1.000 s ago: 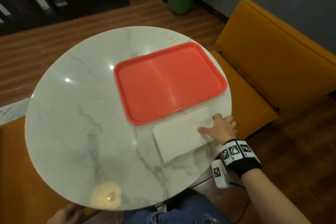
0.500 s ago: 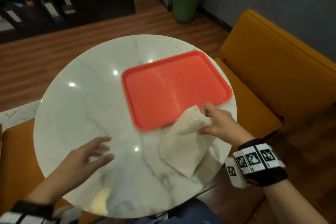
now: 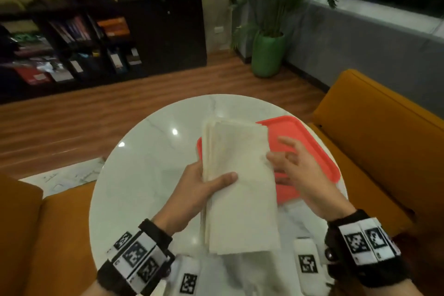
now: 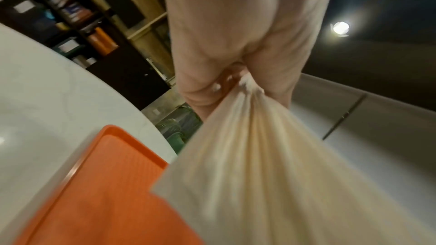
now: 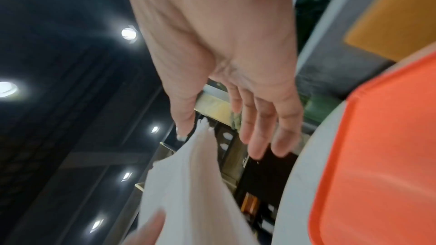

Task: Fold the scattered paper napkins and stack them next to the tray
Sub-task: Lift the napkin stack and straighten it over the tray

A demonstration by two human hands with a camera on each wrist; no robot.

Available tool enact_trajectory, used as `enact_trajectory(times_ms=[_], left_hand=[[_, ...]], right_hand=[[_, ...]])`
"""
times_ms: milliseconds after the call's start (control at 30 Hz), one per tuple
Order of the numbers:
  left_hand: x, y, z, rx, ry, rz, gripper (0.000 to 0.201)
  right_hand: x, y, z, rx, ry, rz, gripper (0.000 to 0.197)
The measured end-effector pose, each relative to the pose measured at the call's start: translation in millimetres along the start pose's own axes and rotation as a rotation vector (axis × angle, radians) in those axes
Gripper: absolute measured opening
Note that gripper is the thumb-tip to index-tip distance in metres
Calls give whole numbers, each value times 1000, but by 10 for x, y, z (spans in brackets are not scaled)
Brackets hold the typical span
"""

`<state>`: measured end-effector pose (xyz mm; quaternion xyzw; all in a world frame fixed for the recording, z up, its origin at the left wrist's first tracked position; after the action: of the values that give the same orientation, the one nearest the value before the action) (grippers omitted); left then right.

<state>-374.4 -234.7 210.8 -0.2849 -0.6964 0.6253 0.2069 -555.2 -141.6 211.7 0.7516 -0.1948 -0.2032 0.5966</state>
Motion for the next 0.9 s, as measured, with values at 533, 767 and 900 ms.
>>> enact_trajectory(times_ms=[533, 767, 900], left_hand=[[-465, 70, 87, -199, 48, -405, 50], [-309, 129, 183, -261, 71, -437, 45], [-195, 108, 265, -201, 34, -360, 37]], right_hand=[[935, -118, -73, 184, 235, 488, 28], [787, -148, -59, 174, 171, 498, 29], [645, -151, -51, 126, 171, 454, 29]])
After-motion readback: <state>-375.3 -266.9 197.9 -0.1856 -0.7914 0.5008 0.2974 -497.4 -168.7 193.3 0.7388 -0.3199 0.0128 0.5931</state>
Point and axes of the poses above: each hand's wrist, its own z-axis towards the middle knuckle, its own x-axis out of the palm, y = z × x, the point moved 5 cm from there along z, towards the middle knuckle, and after that the axes turned 4 degrees about -y, right-handed, at the moved point
